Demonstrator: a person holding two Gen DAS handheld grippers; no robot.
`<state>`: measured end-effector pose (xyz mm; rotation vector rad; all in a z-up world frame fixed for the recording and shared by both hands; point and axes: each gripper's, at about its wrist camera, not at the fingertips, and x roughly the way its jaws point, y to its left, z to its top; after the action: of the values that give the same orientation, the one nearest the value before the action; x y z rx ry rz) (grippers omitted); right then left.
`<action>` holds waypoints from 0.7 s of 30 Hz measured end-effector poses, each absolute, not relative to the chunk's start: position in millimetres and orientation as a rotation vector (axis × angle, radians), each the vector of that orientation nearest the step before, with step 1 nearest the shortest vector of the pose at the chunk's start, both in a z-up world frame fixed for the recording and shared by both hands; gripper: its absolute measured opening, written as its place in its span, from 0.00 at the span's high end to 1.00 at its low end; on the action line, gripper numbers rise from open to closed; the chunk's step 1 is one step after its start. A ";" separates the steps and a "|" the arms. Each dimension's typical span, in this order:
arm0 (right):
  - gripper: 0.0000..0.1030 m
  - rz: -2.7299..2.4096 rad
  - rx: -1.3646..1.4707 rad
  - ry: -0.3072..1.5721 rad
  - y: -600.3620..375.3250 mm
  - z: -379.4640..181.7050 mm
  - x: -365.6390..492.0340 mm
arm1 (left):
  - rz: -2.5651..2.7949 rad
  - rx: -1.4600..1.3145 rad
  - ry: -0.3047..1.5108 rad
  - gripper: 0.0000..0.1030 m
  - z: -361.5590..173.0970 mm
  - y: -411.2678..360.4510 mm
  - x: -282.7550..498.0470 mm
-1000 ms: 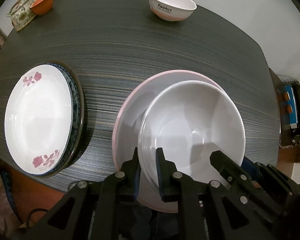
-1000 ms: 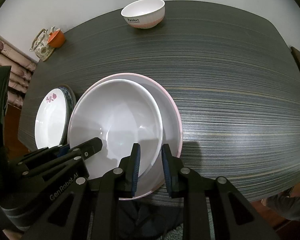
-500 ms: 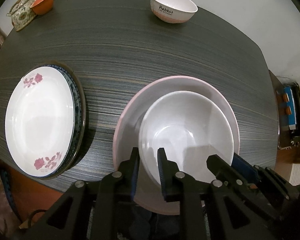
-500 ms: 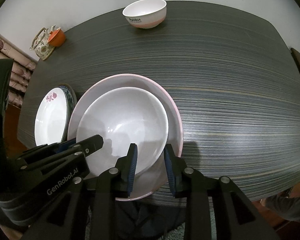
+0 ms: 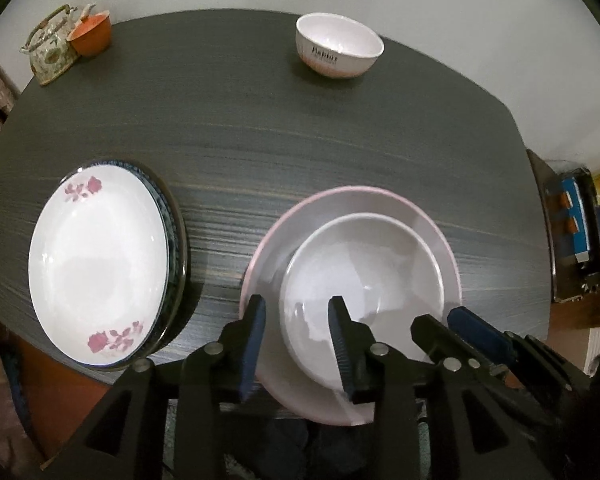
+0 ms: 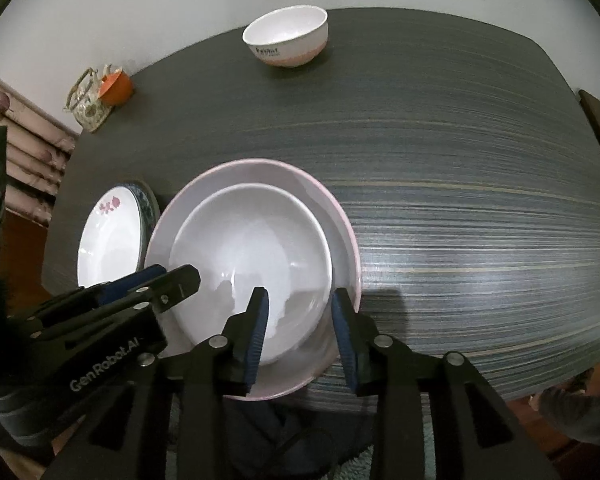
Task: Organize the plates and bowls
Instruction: 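Open both tools and withdraw from the nested bowls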
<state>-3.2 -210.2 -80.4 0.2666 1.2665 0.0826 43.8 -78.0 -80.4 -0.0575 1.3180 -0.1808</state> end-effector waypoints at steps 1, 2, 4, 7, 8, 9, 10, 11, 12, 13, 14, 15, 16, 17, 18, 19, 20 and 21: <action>0.68 0.082 0.269 1.261 -211.1 -78.6 -3.3 | -0.181 -0.057 1.308 0.67 -78.2 -77.4 43.0; 0.66 0.082 0.270 1.258 -211.9 -77.6 -3.3 | -0.180 -0.056 1.291 0.67 -75.1 -76.2 41.6; 0.65 0.083 0.268 1.245 -212.1 -74.8 -3.1 | -0.185 -0.051 1.258 0.66 -70.0 -74.9 36.8; 0.61 0.069 0.250 1.213 -212.4 -69.4 -4.7 | -0.194 -0.052 1.231 0.66 -64.4 -74.0 32.0; 0.60 0.065 0.245 1.206 -212.7 -68.2 -5.0 | -0.194 -0.053 1.229 0.66 -63.0 -73.2 30.9; 0.60 0.063 0.240 1.197 -213.2 -66.8 -5.3 | -0.192 -0.055 1.228 0.66 -63.4 -69.8 30.9; 0.59 0.063 0.238 1.188 -213.5 -65.2 -5.4 | -0.189 -0.058 1.226 0.66 -63.5 -68.1 30.8; 0.59 0.060 0.238 1.181 -214.7 -63.6 -5.4 | -0.190 -0.059 1.226 0.66 -62.4 -68.7 32.3; 0.59 0.060 0.239 1.177 -215.5 -62.4 -5.1 | -0.192 -0.061 1.226 0.65 -61.9 -68.4 33.3; 0.59 0.061 0.241 1.173 -215.4 -61.8 -5.3 | -0.191 -0.061 1.224 0.65 -62.3 -69.8 33.4; 0.59 0.060 0.240 1.167 -216.4 -60.7 -5.1 | -0.186 -0.058 1.221 0.65 -61.8 -69.4 34.4; 0.59 0.055 0.239 1.162 -217.6 -59.8 -4.8 | -0.182 -0.057 1.219 0.65 -61.6 -68.1 35.2; 0.59 0.054 0.238 1.159 -218.5 -59.5 -4.5 | -0.178 -0.054 1.217 0.65 -61.3 -66.8 36.6; 0.59 0.055 0.241 1.154 -220.1 -58.9 -3.2 | -0.171 -0.051 1.216 0.65 -61.3 -69.1 39.8; 0.59 0.055 0.243 1.153 -220.2 -58.9 -2.1 | -0.164 -0.049 1.215 0.65 -61.2 -68.2 40.0; 0.59 0.052 0.246 1.151 -221.9 -58.8 -0.2 | -0.157 -0.045 1.213 0.65 -61.3 -65.9 42.2; 0.59 0.050 0.249 1.151 -223.1 -58.6 1.6 | -0.144 -0.033 1.209 0.65 -60.1 -64.9 44.3; 0.59 0.050 0.254 1.150 -225.0 -58.1 2.8 | -0.134 -0.024 1.205 0.65 -59.4 -64.6 45.0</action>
<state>2.8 -225.0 -58.1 0.2541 1.1496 0.0500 45.0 -64.6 -59.4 -0.0237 1.2049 -0.1341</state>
